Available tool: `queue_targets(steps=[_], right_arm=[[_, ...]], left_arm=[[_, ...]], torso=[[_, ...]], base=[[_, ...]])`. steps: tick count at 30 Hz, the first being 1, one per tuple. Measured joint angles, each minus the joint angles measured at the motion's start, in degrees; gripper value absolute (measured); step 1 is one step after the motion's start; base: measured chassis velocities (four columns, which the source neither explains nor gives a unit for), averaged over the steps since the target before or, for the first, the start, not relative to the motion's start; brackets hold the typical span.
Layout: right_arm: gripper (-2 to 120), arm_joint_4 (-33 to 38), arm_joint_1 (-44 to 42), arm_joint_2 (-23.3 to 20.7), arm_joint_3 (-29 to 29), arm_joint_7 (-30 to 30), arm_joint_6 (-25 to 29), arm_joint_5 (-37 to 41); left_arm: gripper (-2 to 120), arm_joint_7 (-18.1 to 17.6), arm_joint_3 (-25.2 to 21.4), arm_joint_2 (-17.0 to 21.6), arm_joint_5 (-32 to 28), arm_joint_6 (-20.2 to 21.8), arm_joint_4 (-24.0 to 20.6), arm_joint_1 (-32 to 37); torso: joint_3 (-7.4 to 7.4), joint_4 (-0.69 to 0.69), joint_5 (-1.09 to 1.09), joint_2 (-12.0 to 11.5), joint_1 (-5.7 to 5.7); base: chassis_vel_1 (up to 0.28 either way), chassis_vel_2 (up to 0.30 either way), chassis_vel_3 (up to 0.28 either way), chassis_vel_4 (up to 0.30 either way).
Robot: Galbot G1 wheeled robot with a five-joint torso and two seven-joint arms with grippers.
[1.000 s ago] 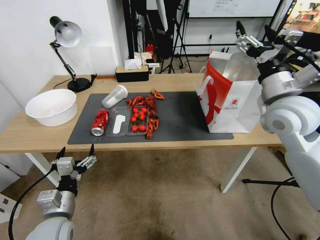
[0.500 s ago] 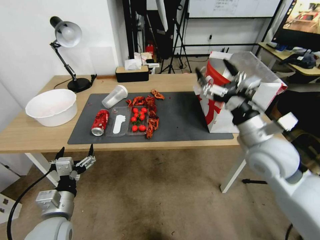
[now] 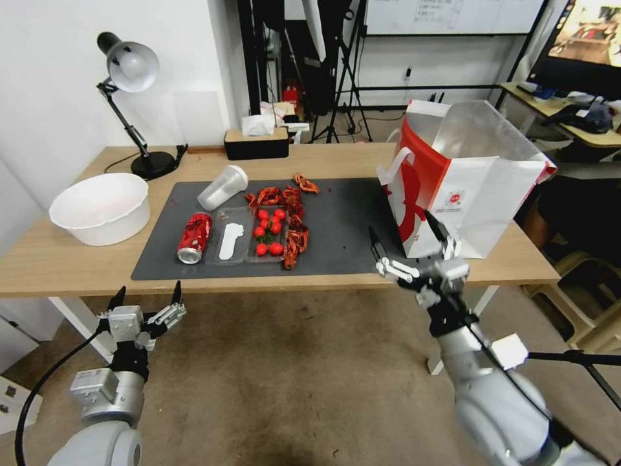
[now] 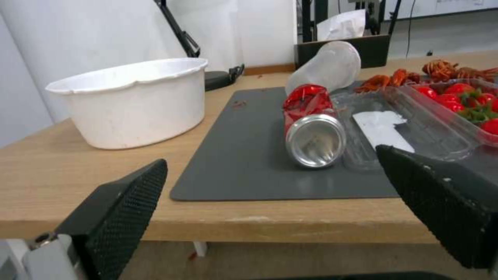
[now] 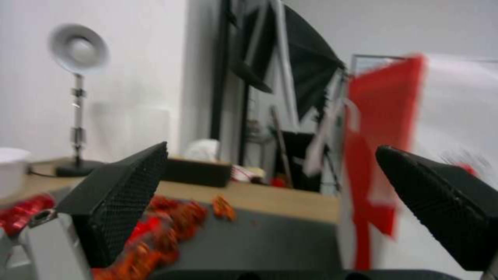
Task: Pick up the trash from the table and place it into the takeout bag.
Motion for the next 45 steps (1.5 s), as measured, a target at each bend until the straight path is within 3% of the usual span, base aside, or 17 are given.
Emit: queue_targets(steps=[5,10,35,40,45], right_arm=[[100,-3.2,-7.4,3.7,-0.6,6.0,3.6,-6.1],[100,-6.5,-9.9,4.7,-1.5,9.2,5.1,-7.1],[100,-13.7,-9.1,7.3,-3.0,10.4,7.1,-7.9],[100,-13.1,-9.0,7.2,-2.9,10.4,7.1,-7.9],[100,-12.3,-9.0,7.4,-2.9,10.5,6.8,-8.2]], left_arm=[[100,0.0,0.0,0.2,-0.2,-0.1,0.5,-0.3],[100,0.0,-0.1,0.4,-0.5,-0.1,0.6,-0.5],[100,0.0,0.5,1.2,-0.6,-0.2,1.2,-1.0],[100,0.6,1.6,2.7,-1.9,-0.2,1.6,-2.3],[100,0.6,3.3,5.8,-5.9,2.5,3.1,-5.1]], torso=[[0.00,0.00,0.00,0.0,-0.01],[0.00,0.00,0.00,0.0,0.00],[0.00,0.01,0.00,0.0,0.00],[0.00,0.01,0.00,0.0,0.00],[0.00,0.00,0.00,0.0,0.01]], base=[[0.000,0.000,0.000,0.000],[0.000,0.000,0.000,0.000],[0.000,0.000,0.000,0.000],[0.000,0.000,0.000,0.000],[0.000,0.000,0.000,0.000]])
